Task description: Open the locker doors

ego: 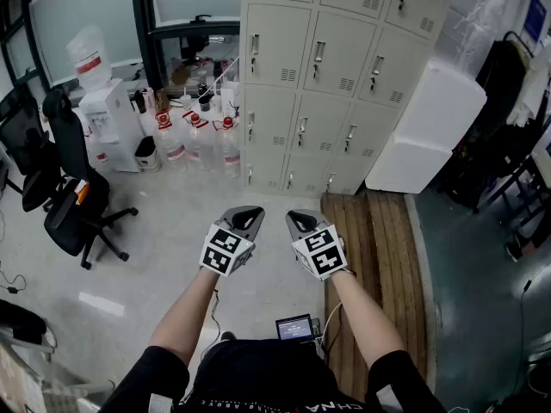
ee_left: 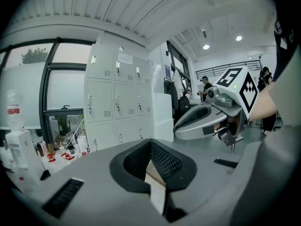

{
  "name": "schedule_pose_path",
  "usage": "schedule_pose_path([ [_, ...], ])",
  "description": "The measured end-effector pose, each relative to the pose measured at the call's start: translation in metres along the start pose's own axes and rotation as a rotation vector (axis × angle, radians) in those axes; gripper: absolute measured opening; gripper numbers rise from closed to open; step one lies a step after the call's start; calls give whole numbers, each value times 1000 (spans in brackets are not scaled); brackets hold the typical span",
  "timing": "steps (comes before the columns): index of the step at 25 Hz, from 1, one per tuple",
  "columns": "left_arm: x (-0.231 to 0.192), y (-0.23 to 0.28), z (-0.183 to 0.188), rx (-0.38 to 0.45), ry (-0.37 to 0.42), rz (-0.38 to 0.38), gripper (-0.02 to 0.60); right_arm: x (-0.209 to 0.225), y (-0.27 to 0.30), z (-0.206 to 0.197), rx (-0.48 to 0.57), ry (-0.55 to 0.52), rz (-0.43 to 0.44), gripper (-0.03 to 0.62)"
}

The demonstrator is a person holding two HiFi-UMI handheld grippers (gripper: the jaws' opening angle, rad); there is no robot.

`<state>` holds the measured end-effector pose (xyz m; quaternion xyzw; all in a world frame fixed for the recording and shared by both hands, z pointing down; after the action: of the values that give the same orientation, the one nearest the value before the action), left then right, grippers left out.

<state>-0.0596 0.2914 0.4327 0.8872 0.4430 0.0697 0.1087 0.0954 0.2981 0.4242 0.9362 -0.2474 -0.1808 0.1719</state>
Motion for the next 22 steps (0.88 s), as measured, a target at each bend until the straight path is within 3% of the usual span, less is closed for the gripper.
schedule_pose_path([
  [11,-8,4,-7,-13,2,-4,18,2,6,-1,4,25,-2,32],
  [22,-11,17,-13,-13,-51,-24,18,16,12,-8,14,88,10,32],
])
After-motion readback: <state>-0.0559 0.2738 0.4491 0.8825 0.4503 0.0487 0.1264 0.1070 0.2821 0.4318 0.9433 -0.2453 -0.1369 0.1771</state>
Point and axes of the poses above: the fingertips, and each gripper's own axes: y forward along the fingers, x to its right, z out of its top, the point moved 8 cm from there along -y, backward along the fingers, and after that the axes turned 9 degrees about -z, right-handed, at the moved point
